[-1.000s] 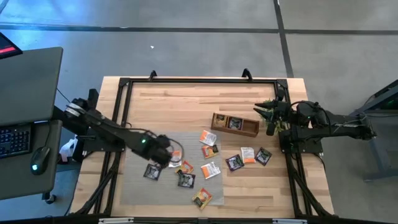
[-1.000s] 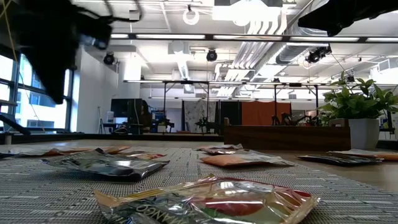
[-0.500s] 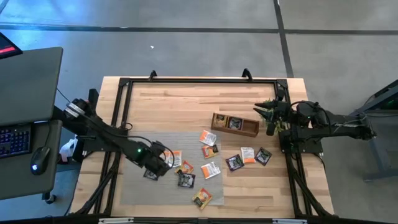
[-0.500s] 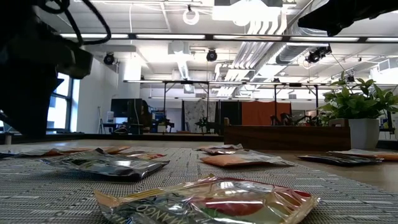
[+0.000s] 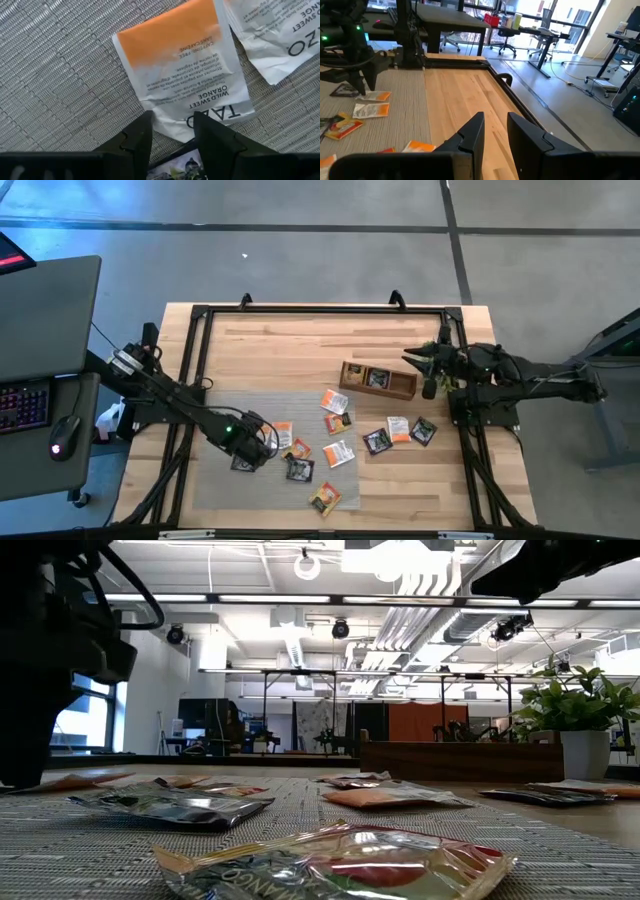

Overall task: Pick & Place Tea
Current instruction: Put the white orange tea bag in the right section of the wooden organizer

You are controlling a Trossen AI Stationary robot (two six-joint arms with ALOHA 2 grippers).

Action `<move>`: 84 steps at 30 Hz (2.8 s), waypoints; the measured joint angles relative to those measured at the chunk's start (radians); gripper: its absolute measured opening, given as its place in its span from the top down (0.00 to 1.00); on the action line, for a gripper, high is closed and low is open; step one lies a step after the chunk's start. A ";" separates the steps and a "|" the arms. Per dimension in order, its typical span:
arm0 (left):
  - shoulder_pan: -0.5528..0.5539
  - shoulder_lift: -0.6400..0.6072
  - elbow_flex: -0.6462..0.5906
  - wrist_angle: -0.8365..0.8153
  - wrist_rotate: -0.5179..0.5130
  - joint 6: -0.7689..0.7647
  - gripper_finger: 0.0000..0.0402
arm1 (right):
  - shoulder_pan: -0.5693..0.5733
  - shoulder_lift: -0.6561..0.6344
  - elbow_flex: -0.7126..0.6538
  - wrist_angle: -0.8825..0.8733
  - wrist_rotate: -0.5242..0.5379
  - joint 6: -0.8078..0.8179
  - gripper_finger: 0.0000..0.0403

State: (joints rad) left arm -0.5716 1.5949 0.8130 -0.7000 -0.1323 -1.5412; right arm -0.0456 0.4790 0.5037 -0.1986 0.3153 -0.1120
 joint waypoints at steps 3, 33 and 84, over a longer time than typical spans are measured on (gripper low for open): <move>0.002 0.015 0.000 0.000 0.013 0.003 0.65 | 0.000 0.027 0.000 0.004 0.000 0.000 0.80; 0.138 0.009 0.442 -0.115 -0.501 0.774 0.96 | 0.000 0.704 0.000 0.658 -0.471 -0.046 0.80; 0.506 0.078 0.453 0.549 -0.543 0.920 0.95 | -0.009 0.871 0.000 0.981 -0.109 0.153 0.97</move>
State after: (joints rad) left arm -0.0654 1.6726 1.2655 -0.1513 -0.6758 -0.6215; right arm -0.0547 1.3502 0.5037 0.7820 0.2062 0.0408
